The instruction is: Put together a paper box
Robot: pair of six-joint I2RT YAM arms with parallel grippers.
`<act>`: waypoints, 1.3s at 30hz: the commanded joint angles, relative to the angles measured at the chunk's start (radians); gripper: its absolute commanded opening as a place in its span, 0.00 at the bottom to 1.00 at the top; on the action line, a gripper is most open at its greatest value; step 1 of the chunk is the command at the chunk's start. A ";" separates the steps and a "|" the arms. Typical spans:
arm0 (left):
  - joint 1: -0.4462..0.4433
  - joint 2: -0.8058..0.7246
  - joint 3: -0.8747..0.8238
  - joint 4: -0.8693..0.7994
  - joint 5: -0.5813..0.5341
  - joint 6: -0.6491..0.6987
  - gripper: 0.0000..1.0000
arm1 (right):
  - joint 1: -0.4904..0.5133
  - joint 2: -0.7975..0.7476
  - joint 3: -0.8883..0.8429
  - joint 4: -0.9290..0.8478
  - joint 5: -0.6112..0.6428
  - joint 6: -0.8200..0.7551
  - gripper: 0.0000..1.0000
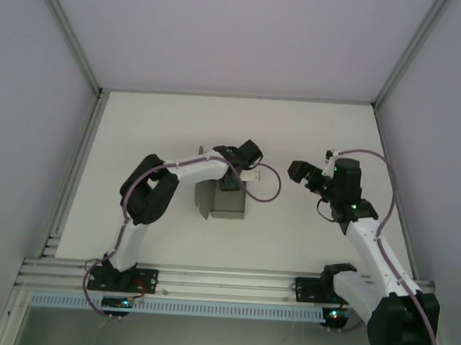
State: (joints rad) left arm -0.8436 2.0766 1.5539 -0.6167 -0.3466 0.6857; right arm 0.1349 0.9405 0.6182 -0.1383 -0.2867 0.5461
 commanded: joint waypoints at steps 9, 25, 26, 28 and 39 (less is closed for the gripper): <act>0.041 -0.382 -0.069 0.011 0.239 -0.053 1.00 | -0.005 0.020 0.038 0.047 -0.010 -0.122 0.99; 0.535 -1.015 -0.706 0.216 0.376 -1.005 1.00 | 0.422 0.873 0.783 -0.500 -0.138 -1.176 0.92; 0.551 -1.023 -0.721 0.195 0.375 -1.014 1.00 | 0.438 0.923 0.836 -0.545 -0.116 -1.210 0.89; 0.561 -1.030 -0.742 0.174 0.330 -1.039 1.00 | 0.461 1.012 0.929 -0.645 -0.127 -1.265 0.82; 0.578 -1.030 -0.743 0.206 0.299 -1.020 1.00 | 0.492 1.165 1.010 -0.549 0.052 -1.159 0.41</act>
State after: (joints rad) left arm -0.2745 1.0683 0.7921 -0.4156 -0.0315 -0.3206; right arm 0.6182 2.0968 1.6257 -0.7227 -0.3103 -0.6483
